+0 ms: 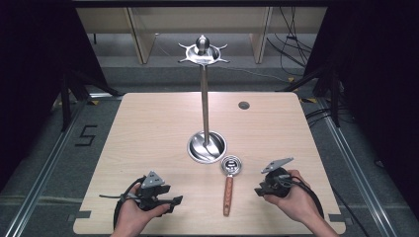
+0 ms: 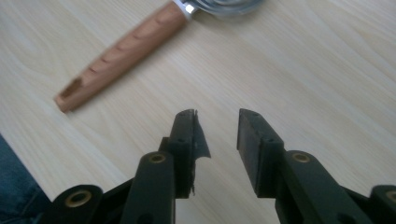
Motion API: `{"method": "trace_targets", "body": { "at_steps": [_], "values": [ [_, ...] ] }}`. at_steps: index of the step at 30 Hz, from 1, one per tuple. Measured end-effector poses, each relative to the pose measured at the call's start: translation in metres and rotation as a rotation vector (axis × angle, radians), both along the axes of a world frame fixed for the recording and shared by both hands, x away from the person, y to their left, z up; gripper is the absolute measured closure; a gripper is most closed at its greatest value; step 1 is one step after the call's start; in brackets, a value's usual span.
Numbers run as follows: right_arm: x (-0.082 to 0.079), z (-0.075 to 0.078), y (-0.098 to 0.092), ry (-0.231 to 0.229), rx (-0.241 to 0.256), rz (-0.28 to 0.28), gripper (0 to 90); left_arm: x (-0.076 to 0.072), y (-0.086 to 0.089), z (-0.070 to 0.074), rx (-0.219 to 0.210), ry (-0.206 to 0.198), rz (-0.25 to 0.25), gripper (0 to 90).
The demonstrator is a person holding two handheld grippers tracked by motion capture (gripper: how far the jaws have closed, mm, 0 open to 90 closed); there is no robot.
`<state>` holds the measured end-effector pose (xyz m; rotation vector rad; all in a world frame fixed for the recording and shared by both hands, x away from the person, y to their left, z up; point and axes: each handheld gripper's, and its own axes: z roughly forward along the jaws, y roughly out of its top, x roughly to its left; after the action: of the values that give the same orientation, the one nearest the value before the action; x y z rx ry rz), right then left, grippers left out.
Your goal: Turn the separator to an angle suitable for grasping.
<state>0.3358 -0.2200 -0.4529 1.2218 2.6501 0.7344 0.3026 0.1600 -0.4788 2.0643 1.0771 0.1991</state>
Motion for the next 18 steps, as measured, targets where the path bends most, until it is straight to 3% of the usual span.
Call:
{"method": "trace_targets", "body": {
  "at_steps": [3, 5, 8, 10, 18],
  "values": [
    [-0.004, 0.002, 0.017, 0.019, 0.027, 0.040, 76.3, 0.001, 0.001, 0.000, 0.005, 0.000, 0.001, 37.2],
    [-0.006, 0.003, 0.028, 0.020, 0.015, 0.082, 82.3, 0.000, 0.001, 0.000, 0.003, -0.001, 0.006, 37.2],
    [-0.009, 0.004, 0.043, 0.041, 0.013, 0.102, 90.0, -0.001, 0.000, 0.001, -0.018, -0.004, -0.007, 37.2],
    [-0.010, 0.005, 0.052, 0.043, 0.007, 0.116, 90.0, -0.001, 0.001, 0.001, -0.003, -0.008, -0.003, 37.1],
    [-0.009, 0.002, 0.090, 0.061, 0.028, 0.199, 90.0, -0.001, 0.000, 0.001, -0.013, -0.003, -0.012, 37.1]
  ]
}}
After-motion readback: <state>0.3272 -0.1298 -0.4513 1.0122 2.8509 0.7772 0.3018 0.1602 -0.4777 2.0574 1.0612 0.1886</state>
